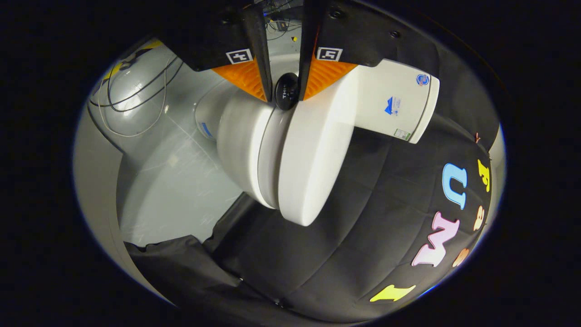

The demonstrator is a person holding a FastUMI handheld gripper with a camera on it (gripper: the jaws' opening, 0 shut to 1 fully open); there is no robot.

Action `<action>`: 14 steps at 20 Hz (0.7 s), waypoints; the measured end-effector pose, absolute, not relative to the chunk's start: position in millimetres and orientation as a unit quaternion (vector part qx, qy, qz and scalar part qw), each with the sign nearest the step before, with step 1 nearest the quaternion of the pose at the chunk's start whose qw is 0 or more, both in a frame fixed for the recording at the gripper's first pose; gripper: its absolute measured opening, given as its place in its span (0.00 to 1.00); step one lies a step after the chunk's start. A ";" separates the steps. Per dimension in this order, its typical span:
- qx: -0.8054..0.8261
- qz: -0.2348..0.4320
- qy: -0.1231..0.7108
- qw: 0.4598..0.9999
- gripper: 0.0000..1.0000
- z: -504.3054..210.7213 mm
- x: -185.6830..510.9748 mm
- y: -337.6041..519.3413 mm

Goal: Open the toilet lid.

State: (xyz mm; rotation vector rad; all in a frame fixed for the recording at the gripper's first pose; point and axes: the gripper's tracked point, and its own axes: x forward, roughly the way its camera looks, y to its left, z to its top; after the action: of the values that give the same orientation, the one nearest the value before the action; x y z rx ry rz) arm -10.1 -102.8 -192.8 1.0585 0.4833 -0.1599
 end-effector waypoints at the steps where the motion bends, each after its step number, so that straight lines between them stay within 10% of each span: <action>1: 0.501 -0.075 0.228 0.832 0.36 -191.5 -11.7 -103.3; 14: 0.562 -0.071 0.210 0.797 0.05 -187.8 -5.7 -107.6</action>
State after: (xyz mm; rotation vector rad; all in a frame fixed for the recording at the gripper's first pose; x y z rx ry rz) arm -5.7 -107.6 -187.8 1.2057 0.4518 -0.1519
